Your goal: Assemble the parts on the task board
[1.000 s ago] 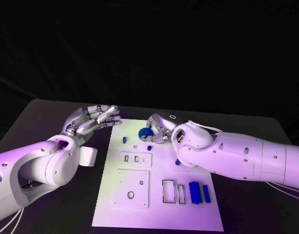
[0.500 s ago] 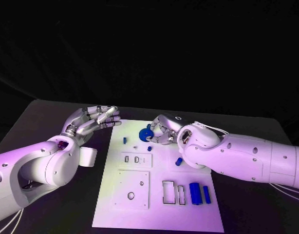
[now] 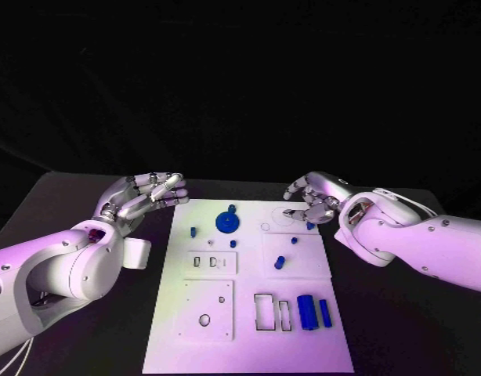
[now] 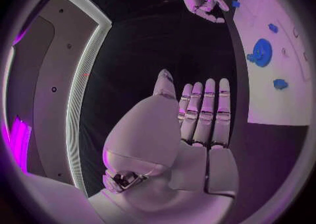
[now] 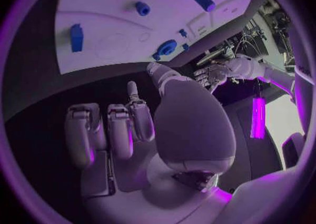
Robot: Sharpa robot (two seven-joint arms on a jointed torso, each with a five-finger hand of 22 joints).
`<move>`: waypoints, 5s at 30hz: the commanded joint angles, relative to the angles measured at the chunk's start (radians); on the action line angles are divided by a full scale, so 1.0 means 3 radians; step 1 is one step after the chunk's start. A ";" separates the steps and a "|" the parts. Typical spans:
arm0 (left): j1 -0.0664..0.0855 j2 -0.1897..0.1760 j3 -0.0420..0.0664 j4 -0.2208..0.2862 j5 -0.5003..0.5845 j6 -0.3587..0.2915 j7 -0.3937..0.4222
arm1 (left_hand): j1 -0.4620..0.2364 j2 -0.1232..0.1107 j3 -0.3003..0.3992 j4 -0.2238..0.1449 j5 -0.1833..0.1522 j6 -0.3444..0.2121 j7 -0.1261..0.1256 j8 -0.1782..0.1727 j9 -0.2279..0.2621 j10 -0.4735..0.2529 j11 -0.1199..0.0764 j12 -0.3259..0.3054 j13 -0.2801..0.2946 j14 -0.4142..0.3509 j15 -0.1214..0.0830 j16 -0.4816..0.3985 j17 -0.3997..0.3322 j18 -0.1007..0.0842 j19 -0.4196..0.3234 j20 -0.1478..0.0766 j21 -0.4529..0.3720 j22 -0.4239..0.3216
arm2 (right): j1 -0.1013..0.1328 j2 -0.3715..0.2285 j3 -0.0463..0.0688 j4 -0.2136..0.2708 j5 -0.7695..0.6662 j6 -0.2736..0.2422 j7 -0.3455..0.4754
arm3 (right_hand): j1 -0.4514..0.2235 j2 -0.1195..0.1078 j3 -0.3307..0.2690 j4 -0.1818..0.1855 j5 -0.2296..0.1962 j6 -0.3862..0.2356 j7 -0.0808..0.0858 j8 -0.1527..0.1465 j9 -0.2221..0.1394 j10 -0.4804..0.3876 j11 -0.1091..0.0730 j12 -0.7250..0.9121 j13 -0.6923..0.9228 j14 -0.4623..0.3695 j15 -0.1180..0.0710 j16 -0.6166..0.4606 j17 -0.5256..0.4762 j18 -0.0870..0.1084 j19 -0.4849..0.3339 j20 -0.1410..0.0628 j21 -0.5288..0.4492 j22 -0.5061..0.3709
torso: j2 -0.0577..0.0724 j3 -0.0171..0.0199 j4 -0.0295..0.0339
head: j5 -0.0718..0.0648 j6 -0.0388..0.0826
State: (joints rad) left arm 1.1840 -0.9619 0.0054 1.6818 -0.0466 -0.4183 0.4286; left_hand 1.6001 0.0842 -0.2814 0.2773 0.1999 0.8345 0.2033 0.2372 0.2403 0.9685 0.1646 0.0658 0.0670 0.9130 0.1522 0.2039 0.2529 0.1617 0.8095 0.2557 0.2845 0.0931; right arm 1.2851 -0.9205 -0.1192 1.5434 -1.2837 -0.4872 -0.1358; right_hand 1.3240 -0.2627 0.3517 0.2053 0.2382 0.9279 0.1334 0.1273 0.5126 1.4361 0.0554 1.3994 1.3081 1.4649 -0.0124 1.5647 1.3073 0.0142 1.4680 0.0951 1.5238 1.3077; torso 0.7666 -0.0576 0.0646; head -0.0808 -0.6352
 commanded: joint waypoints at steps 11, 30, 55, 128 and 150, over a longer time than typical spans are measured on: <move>-0.0004 0.0051 -0.0001 -0.0091 0.0004 0.0165 0.0047 | 0.0003 0.0031 -0.0021 -0.0006 -0.0017 -0.0020 0.0000 -0.0012 0.0005 -0.0019 -0.0007 -0.0008 -0.0003 -0.0013 0.0002 -0.0019 0.0005 0.0062 0.0001 0.0012 -0.0018 -0.0005 | -0.0029 -0.0299 -0.0010 -0.0311 0.0684 0.0393 0.0875 | 0.0123 -0.0011 0.0056 -0.0101 0.0030 -0.0088 0.0014 -0.0069 -0.0049 -0.0006 0.0003 0.0001 0.0352 0.0353 0.0009 0.0020 0.0878 -0.0004 0.0231 0.0015 0.0019 0.0777 | -0.0019 0.0065 -0.0048 | -0.0032 0.0003; -0.0006 0.0058 -0.0004 -0.0100 0.0004 0.0163 0.0042 | 0.0009 0.0034 -0.0021 -0.0009 -0.0014 -0.0018 -0.0001 -0.0012 0.0007 -0.0018 -0.0008 -0.0006 -0.0002 -0.0012 0.0002 -0.0021 0.0007 0.0062 0.0000 0.0013 -0.0019 -0.0006 | -0.0227 -0.0161 -0.0016 -0.0574 0.0630 0.0445 0.0870 | 0.0159 -0.0005 0.0084 -0.0133 0.0042 -0.0087 0.0032 -0.0074 -0.0065 -0.0001 0.0017 0.0008 0.0358 0.0353 0.0019 0.0020 0.0878 -0.0006 0.0233 0.0021 0.0021 0.0780 | -0.0008 0.0064 -0.0028 | -0.0014 -0.0023; -0.0006 0.0049 -0.0004 -0.0096 0.0002 0.0147 0.0034 | 0.0019 0.0039 -0.0027 -0.0014 -0.0011 -0.0017 -0.0002 -0.0013 0.0011 -0.0017 -0.0009 -0.0005 -0.0001 -0.0011 0.0002 -0.0025 0.0011 0.0062 0.0000 0.0013 -0.0023 -0.0009 | -0.0274 -0.0042 -0.0016 -0.0657 0.0616 0.0470 0.0838 | 0.0157 0.0075 0.0269 -0.0175 0.0034 0.0088 0.0019 -0.0014 -0.0097 0.0057 0.0009 0.0078 0.0415 0.0353 0.0020 0.0020 0.0878 -0.0016 0.0261 0.0028 0.0054 0.0805 | -0.0015 0.0065 -0.0036 | 0.0004 -0.0048; -0.0007 0.0075 -0.0008 -0.0198 0.0000 0.0143 -0.0010 | 0.0036 0.0054 -0.0043 -0.0021 -0.0013 -0.0019 -0.0002 -0.0020 0.0021 -0.0021 -0.0010 -0.0005 -0.0001 -0.0007 0.0002 -0.0036 0.0023 0.0063 0.0004 0.0014 -0.0029 -0.0016 | -0.0215 0.0631 -0.0020 0.0252 -0.0138 -0.0045 -0.0413 | -0.0052 0.0240 0.0656 -0.0374 0.0063 0.0518 -0.0157 0.0207 -0.0023 0.0146 -0.0148 0.0156 0.0491 0.0353 -0.0122 0.0020 0.0878 -0.0047 0.0343 -0.0106 0.0157 0.0877 | -0.0097 0.0023 -0.0039 | 0.0170 -0.0172; -0.0008 0.0085 -0.0008 -0.0188 0.0000 0.0153 -0.0025 | 0.0045 0.0061 -0.0049 -0.0024 -0.0012 -0.0019 -0.0009 -0.0022 0.0025 -0.0022 -0.0017 -0.0005 -0.0001 -0.0008 0.0005 -0.0042 0.0028 0.0062 0.0005 0.0015 -0.0032 -0.0019 | -0.0513 0.1028 -0.0048 0.0181 -0.0619 0.0039 -0.0626 | -0.0098 0.0225 0.0657 -0.0383 0.0083 0.0506 -0.0153 0.0208 -0.0015 0.0139 -0.0144 0.0146 0.0483 0.0353 -0.0120 0.0020 0.0878 -0.0047 0.0343 -0.0107 0.0157 0.0877 | -0.0090 0.0027 -0.0045 | 0.0253 -0.0262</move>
State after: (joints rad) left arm 1.1812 -0.9380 0.0023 1.6222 -0.0468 -0.3880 0.4165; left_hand 1.6096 0.0937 -0.2896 0.2689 0.1999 0.8345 0.2033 0.2373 0.2466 0.9650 0.1608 0.0658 0.0670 0.9130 0.1523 0.1962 0.2603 0.1617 0.8095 0.2557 0.2810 0.0889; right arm 1.1331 -0.6142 -0.1337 1.5985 -1.4153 -0.4898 -0.3021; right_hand 1.2928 -0.2020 0.5465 0.0922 0.2580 1.0585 0.1059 0.1784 0.4794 1.4668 0.0179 1.4473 1.3079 1.4648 -0.0414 1.5647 1.3073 0.0142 1.4680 0.0696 1.5664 1.3079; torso 0.7395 -0.0491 0.0514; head -0.0051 -0.7111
